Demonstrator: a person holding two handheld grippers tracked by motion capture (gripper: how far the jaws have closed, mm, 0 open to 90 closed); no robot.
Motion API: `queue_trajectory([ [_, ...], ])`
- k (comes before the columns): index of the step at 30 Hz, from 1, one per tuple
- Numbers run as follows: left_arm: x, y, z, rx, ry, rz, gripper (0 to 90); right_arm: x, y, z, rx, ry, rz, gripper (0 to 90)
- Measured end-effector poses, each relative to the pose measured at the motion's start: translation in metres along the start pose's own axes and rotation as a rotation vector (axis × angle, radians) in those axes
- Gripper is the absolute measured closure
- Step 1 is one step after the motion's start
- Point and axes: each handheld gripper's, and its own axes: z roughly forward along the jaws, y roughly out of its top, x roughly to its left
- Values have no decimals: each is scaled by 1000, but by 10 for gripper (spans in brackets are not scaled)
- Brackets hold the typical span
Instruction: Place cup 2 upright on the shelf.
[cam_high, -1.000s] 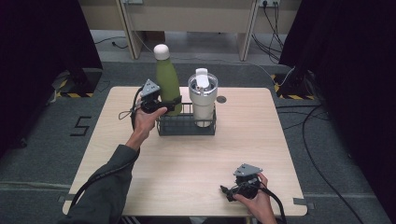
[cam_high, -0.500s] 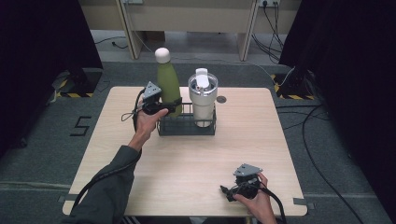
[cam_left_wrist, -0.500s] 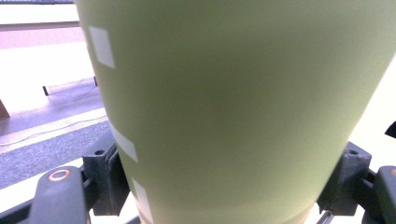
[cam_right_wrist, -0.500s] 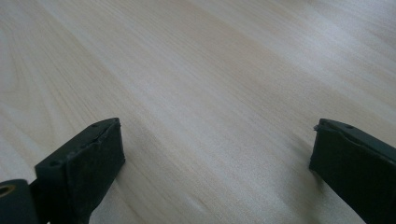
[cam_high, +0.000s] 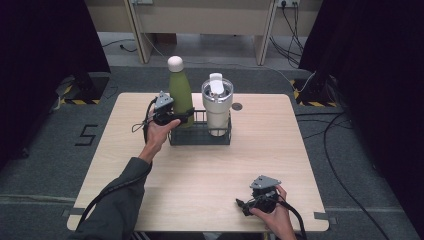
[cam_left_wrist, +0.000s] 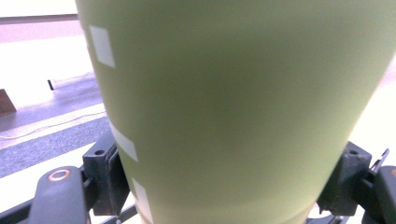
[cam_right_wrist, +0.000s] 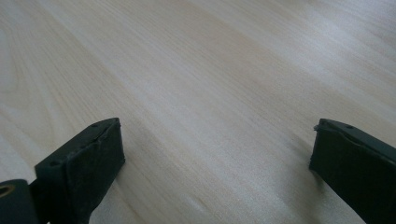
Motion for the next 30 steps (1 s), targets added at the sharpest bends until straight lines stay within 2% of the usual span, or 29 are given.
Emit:
queue_trajectory([
  [30, -2, -27, 9, 25, 19, 17, 206, 0, 0, 0, 0, 4, -1, 28],
])
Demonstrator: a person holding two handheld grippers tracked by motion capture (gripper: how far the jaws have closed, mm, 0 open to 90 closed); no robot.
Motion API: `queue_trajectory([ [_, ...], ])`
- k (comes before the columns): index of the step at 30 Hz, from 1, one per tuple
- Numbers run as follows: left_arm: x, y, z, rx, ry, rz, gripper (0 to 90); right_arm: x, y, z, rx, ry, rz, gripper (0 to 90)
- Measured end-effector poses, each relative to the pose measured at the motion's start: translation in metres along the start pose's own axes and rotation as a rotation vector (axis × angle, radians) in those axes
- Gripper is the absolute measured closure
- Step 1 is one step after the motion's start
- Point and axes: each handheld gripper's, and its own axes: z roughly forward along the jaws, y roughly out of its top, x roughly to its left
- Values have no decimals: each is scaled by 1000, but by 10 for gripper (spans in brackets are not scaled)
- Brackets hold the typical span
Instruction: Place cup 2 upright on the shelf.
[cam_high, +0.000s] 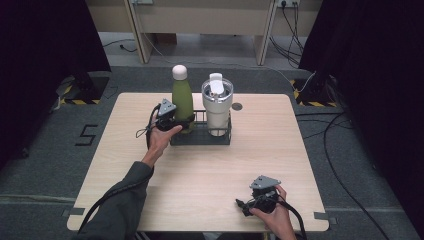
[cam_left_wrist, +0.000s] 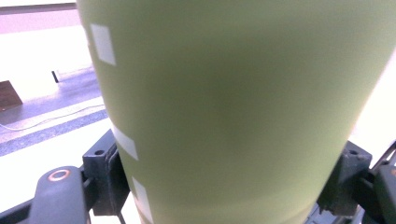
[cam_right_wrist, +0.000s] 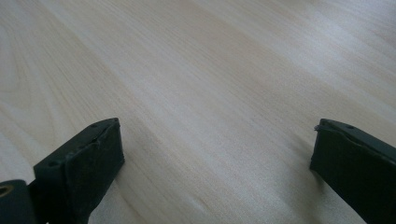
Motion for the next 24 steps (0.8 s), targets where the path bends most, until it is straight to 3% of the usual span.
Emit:
queue_trajectory([
  [5, -1, -3, -2, -13, 4, 5, 205, 0, 0, 0, -1, 0, -1, 27],
  [9, -5, -6, -3, -26, 3, 42, 204, 0, 0, 0, -1, -1, -4, 28],
  [24, -6, -10, -5, -52, 27, 29, 170, 0, 0, 0, -1, -1, -4, 27],
])
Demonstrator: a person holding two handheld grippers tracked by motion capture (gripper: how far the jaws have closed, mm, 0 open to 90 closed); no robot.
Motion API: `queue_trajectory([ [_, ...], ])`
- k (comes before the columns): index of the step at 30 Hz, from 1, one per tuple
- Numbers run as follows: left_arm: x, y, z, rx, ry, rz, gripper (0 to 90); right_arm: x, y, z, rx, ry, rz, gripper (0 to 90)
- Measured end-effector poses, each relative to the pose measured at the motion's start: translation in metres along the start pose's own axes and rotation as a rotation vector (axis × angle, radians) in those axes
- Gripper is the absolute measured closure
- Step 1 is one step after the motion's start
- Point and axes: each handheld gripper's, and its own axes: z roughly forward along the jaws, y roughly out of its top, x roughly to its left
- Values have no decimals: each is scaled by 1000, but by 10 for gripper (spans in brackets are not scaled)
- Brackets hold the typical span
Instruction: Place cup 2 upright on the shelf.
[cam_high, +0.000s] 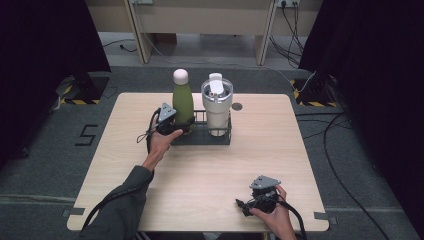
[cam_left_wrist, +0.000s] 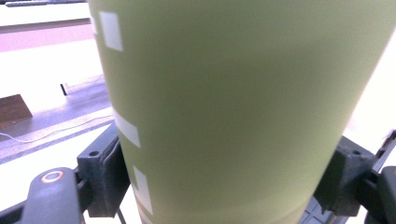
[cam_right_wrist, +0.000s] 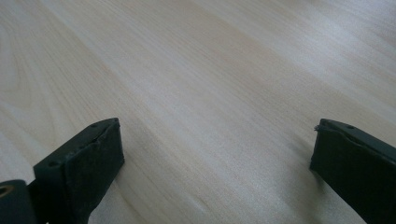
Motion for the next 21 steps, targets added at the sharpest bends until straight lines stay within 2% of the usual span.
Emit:
queue_trajectory([
  [4, 0, 1, -2, -3, 6, -11, 147, 0, 0, 0, 0, 1, 2, 28],
  [8, -2, 3, -3, 1, 9, -3, 147, 0, 0, 0, 0, 1, 1, 27],
  [21, -1, 7, -9, 14, -8, -20, 146, 0, 0, 0, 0, 1, 1, 27],
])
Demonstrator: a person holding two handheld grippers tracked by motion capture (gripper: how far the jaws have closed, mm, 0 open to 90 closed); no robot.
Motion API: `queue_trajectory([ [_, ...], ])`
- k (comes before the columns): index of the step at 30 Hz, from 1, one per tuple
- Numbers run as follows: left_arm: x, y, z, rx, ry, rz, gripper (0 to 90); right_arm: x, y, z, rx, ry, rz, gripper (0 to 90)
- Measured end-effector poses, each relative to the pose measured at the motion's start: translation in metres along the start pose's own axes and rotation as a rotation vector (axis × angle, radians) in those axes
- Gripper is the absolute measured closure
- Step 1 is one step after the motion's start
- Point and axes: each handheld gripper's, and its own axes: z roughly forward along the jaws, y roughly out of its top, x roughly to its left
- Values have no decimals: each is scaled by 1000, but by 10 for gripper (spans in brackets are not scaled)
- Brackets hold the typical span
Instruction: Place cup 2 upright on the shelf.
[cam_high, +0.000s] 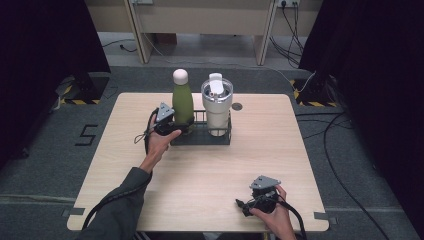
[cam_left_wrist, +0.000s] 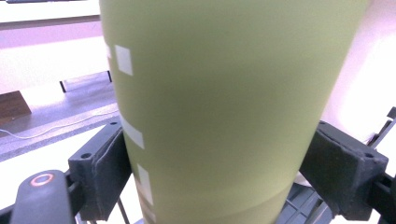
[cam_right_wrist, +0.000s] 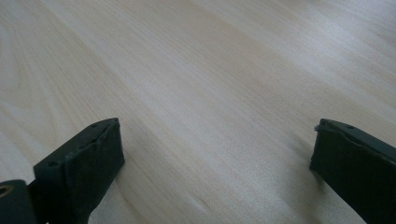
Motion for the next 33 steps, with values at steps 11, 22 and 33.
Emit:
queue_trajectory([
  [11, 3, 4, -9, 18, -2, -20, 146, 0, 0, 0, 0, 0, 0, 27],
  [22, 3, 5, -19, 22, -5, -17, 147, 0, 0, 0, -1, -1, -1, 27],
  [33, 2, 8, -31, 27, -19, -16, 147, 0, 0, 0, -2, -1, -3, 27],
])
